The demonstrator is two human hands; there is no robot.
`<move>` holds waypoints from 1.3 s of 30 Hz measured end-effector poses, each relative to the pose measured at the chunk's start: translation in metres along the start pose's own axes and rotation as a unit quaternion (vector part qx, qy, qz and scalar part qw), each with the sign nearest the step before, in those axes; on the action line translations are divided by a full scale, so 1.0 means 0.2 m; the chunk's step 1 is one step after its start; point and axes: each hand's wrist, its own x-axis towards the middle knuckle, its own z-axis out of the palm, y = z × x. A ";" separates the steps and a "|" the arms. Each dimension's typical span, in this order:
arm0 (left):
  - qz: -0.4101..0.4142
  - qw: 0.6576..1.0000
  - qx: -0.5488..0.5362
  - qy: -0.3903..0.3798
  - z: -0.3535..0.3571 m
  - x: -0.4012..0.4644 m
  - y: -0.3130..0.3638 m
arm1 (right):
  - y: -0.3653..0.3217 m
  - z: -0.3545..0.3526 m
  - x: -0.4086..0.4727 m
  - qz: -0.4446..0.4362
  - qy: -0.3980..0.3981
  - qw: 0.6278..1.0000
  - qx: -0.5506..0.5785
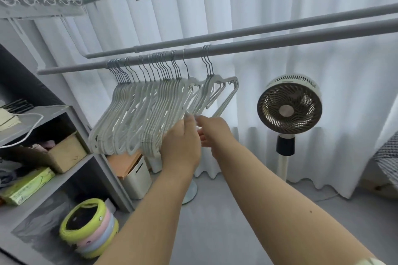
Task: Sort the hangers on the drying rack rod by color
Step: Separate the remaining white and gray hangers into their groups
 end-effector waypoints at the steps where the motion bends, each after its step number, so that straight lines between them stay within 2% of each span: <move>1: 0.001 1.000 -0.002 -0.007 -0.01 0.01 -0.01 | 0.00 0.02 0.01 0.001 0.006 1.000 0.002; 6: 0.002 0.998 -0.055 -0.019 -0.04 0.05 -0.05 | 0.00 0.06 0.01 0.010 0.021 1.000 0.007; 10: 0.000 0.995 -0.096 0.011 -0.07 0.08 -0.07 | 0.01 0.08 0.00 0.020 0.030 0.999 0.010; 14: -0.016 0.995 -0.091 0.029 -0.09 0.09 -0.09 | -0.02 0.12 0.01 0.045 0.023 0.999 0.009; 21: 0.002 0.998 -0.067 0.002 -0.11 0.09 -0.11 | -0.01 0.14 0.01 -0.014 0.078 0.997 0.014; 25: 0.032 0.999 -0.004 -0.008 -0.10 0.06 -0.08 | 0.00 0.06 -0.05 -0.024 0.103 0.993 0.048; 28: 0.072 0.997 0.023 0.001 -0.09 0.03 -0.06 | -0.01 0.01 -0.08 -0.028 0.117 0.992 0.033; 35: 0.117 0.993 0.001 0.027 -0.06 -0.02 0.01 | -0.07 -0.06 -0.13 -0.043 0.133 0.990 0.010; 37: 0.092 0.996 -0.019 -0.010 -0.03 -0.03 0.04 | -0.08 -0.10 -0.15 -0.045 0.128 0.990 0.021; 39: 0.045 0.994 -0.051 -0.083 0.01 -0.02 0.07 | -0.08 -0.14 -0.16 -0.046 0.121 0.991 0.042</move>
